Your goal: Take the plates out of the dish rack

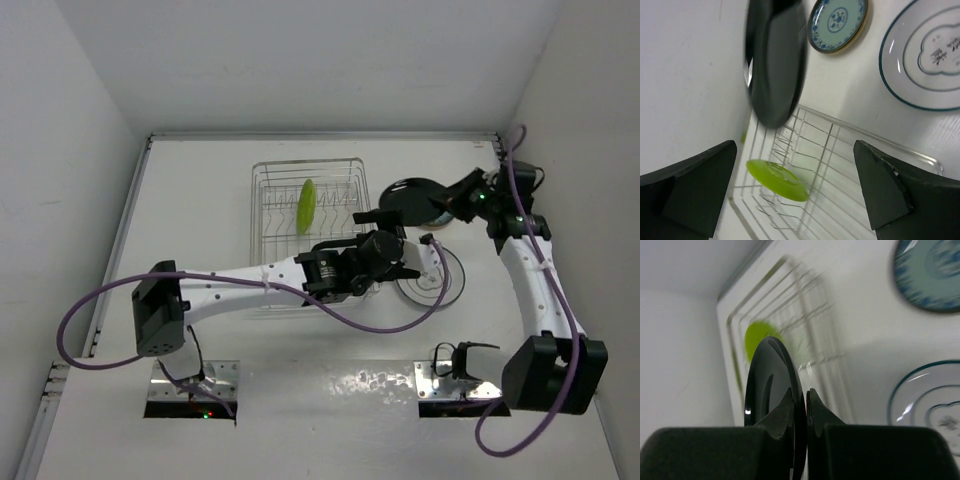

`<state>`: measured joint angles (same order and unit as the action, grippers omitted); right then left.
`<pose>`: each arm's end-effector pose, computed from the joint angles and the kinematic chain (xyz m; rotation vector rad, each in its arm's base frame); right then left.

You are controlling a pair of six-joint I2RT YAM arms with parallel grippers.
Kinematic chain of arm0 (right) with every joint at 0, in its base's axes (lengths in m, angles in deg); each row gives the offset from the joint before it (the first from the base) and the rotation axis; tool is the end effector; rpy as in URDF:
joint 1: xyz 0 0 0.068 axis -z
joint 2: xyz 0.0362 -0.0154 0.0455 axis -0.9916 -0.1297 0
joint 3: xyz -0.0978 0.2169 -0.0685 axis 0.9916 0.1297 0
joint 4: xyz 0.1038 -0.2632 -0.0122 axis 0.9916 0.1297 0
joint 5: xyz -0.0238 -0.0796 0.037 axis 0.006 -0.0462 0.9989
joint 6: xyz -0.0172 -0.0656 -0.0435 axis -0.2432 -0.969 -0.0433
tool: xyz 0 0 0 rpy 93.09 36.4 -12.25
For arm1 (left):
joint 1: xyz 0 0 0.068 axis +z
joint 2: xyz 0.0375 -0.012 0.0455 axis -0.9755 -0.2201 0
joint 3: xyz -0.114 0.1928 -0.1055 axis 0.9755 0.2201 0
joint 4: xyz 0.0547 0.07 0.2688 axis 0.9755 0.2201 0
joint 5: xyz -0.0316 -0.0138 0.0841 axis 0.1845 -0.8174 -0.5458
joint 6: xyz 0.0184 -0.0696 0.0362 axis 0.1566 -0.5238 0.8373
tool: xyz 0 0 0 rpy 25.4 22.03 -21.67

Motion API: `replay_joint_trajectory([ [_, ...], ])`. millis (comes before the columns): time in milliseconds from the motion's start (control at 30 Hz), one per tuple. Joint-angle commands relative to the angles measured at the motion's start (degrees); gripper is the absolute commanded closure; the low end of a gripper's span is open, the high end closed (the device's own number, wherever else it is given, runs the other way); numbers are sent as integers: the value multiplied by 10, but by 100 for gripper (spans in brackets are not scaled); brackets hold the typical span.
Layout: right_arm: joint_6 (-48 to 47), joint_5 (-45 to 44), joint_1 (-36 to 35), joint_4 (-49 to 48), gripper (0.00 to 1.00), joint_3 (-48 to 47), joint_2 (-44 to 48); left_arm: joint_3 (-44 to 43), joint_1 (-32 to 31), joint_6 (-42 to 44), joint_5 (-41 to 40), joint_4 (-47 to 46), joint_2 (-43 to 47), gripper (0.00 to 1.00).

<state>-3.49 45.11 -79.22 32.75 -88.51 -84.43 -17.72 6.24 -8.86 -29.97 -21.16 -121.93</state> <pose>0.3231 0.0090 0.2692 0.7732 2.0685 0.9174 0.1770 -0.4012 0.2801 1.4073 1.3638 0.2256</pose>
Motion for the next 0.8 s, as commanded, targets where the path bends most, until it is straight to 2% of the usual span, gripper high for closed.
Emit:
replay_joint_trajectory([
  [0, 19, -35, 76, -81, 100, 37, -11, 15, -3, -114, -55, -18, 35, 0],
  [33, 15, -49, 97, -98, 100, 39, -18, 25, -4, -134, -62, -17, 42, 0],
  [167, -24, -119, 106, -121, 100, 25, -80, 66, -2, -224, -108, -20, 74, 0],
  [200, -29, -127, 106, -125, 99, 18, -96, 66, -1, -261, -146, -14, 76, 0],
  [267, -45, -147, 106, -136, 96, 2, -144, 57, 6, -301, -176, 27, 74, 0],
  [300, -48, -154, 106, -137, 95, -3, -159, 36, 12, -355, -195, 51, 68, 0],
  [367, -61, -159, 106, -161, 95, -18, -221, 7, 60, -451, -187, 122, 64, 0],
  [500, -78, -157, 106, -192, 94, -35, -278, 17, 120, -527, -139, 153, 80, 0],
  [567, -83, -154, 106, -199, 89, -41, -295, 37, 130, -545, -123, 149, 96, 0],
  [600, -87, -152, 106, -198, 74, -49, -304, 43, 133, -548, -122, 149, 101, 0],
  [633, -89, -151, 106, -195, 64, -61, -315, 52, 135, -553, -120, 149, 105, 0],
  [667, -89, -152, 106, -189, 42, -66, -320, 55, 139, -557, -117, 148, 110, 0],
  [767, -90, -156, 102, -169, 2, -87, -330, 64, 163, -572, -89, 144, 114, 0],
])
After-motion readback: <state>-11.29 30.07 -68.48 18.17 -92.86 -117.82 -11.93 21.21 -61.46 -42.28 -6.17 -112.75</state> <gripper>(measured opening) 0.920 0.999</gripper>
